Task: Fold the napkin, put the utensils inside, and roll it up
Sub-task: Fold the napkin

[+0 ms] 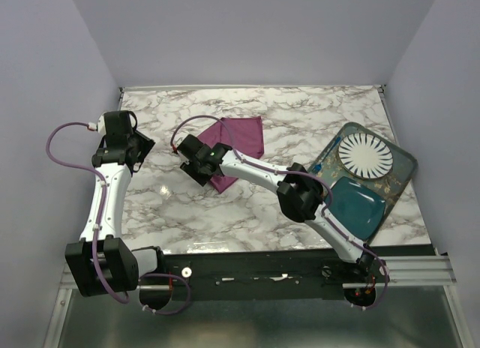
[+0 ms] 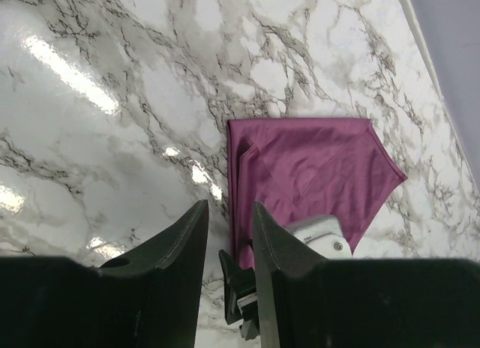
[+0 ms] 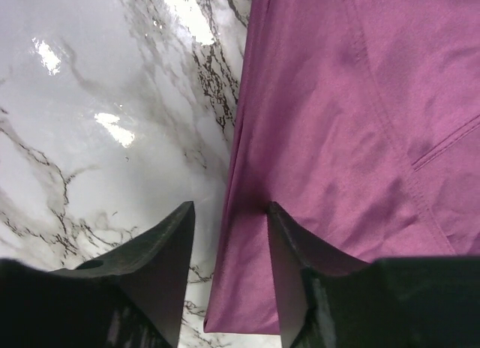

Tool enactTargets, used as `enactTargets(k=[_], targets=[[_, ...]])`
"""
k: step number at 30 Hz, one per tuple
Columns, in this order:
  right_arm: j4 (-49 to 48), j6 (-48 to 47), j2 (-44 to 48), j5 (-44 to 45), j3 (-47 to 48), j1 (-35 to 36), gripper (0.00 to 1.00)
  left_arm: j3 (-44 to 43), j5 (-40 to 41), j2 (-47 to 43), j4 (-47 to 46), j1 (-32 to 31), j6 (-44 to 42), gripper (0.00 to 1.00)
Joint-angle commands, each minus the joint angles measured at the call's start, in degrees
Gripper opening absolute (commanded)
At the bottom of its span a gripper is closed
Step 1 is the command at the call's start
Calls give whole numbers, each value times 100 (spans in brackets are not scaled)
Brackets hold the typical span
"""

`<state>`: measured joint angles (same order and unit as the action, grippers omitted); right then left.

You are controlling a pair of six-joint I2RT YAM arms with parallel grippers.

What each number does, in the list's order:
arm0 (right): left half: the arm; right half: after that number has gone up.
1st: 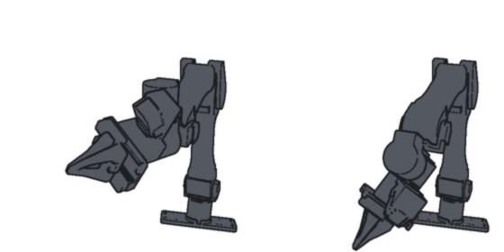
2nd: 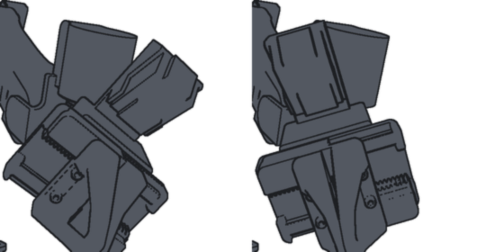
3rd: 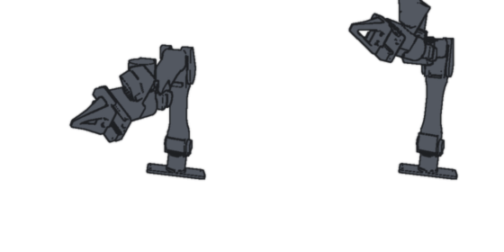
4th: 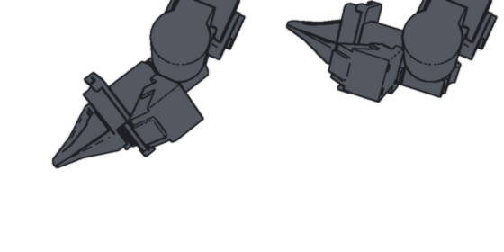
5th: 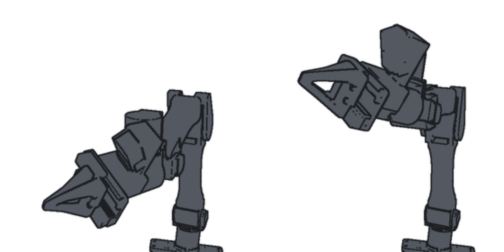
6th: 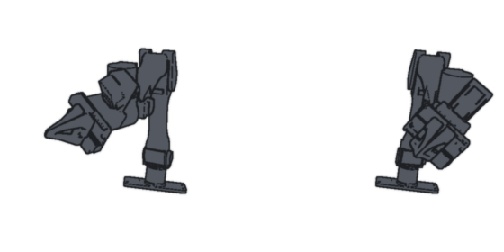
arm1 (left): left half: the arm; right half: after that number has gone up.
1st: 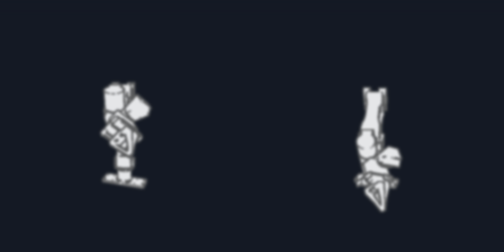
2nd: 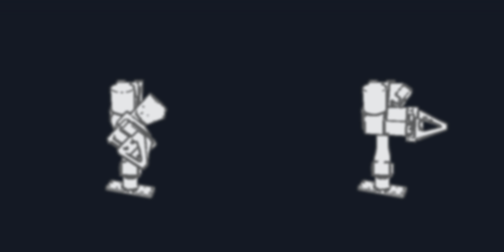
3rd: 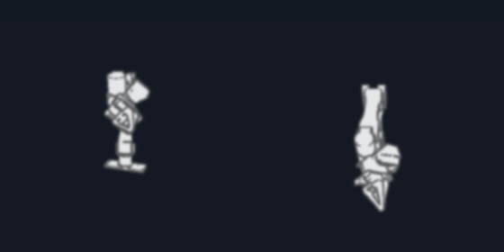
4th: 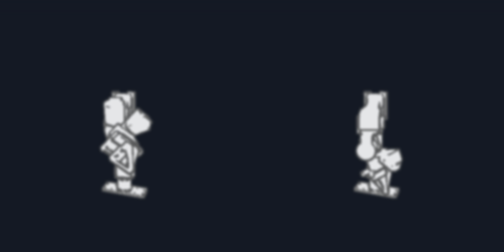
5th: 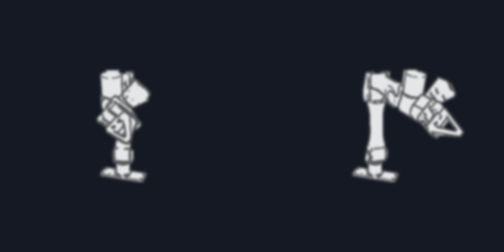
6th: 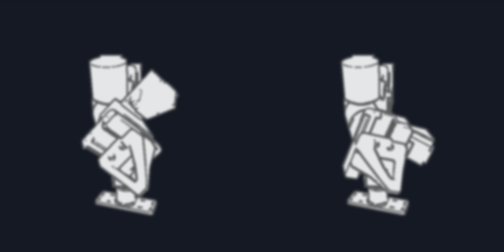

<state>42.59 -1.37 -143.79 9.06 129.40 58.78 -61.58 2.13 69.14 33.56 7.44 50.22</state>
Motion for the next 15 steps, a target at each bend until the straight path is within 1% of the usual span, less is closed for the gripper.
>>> enactTargets(k=[1,10,15], targets=[[30,-118,0,96,270,-25,48,85,15,47,19,47,-29,38],[48,31,26,-132,261,-7,46,94,-11,64,19,56,-38,37],[13,101,-79,-238,208,-16,42,76,-11,90,10,64,-29,37]])
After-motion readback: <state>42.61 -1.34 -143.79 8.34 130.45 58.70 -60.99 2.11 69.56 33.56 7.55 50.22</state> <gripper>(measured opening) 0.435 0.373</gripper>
